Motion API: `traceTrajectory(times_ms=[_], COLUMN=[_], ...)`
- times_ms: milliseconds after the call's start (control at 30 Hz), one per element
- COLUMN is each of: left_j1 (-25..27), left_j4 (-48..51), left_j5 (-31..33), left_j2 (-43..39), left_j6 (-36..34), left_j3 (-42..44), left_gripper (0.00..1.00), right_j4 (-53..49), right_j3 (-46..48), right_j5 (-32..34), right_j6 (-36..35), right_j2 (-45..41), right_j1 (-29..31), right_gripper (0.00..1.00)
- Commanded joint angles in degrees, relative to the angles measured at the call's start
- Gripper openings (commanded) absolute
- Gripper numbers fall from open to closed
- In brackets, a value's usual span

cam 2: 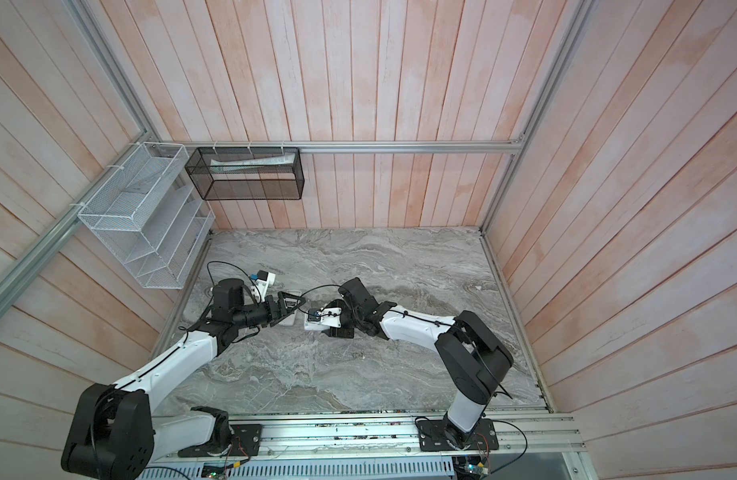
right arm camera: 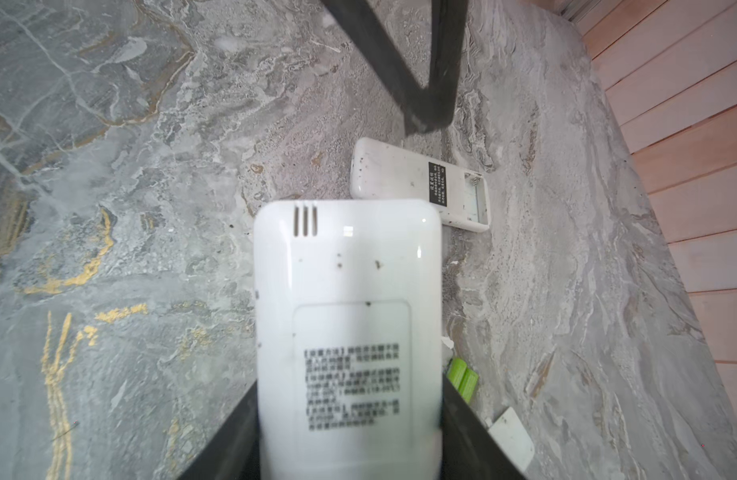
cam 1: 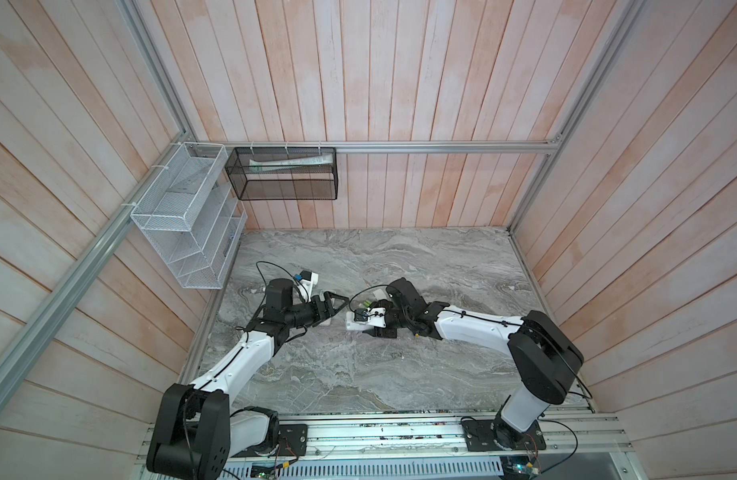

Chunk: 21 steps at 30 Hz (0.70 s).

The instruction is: Unload the batteries from the remote control

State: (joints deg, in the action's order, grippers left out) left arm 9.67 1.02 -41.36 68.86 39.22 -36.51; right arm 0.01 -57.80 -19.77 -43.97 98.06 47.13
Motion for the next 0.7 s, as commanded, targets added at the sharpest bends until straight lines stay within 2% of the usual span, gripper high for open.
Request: traceTrajectory(times_ms=[0,67,167,667], left_j1=[-1.4,-1.7,-1.8,-1.9], left_j4=[9.7,12.2,12.0,11.7], left_j5=[11.0,14.4,15.8,15.0], left_j2=[-3.3,-5.0,-7.6,-7.7], left_j6=[-0.1,-0.5,-0.2,0.0], left_j3=[-2.6,-3.9,-4.1,-3.0], left_gripper=[0.94,0.94,0.94,0.93], right_j4=[-4.0,-5.7,-8.6,-16.4], right_j3=[-2.7,-4.3,-6.7,-14.5], right_j5=[-0.9,-1.4,-1.7,-3.2], right_j6=[-0.2,-0.4,-0.9,-1.1], right_j2=[2.5,4.0,6.5,15.0], right_j1=[0.5,0.4,0.7,0.8], right_gripper=[0.4,0.41,0.43,0.48])
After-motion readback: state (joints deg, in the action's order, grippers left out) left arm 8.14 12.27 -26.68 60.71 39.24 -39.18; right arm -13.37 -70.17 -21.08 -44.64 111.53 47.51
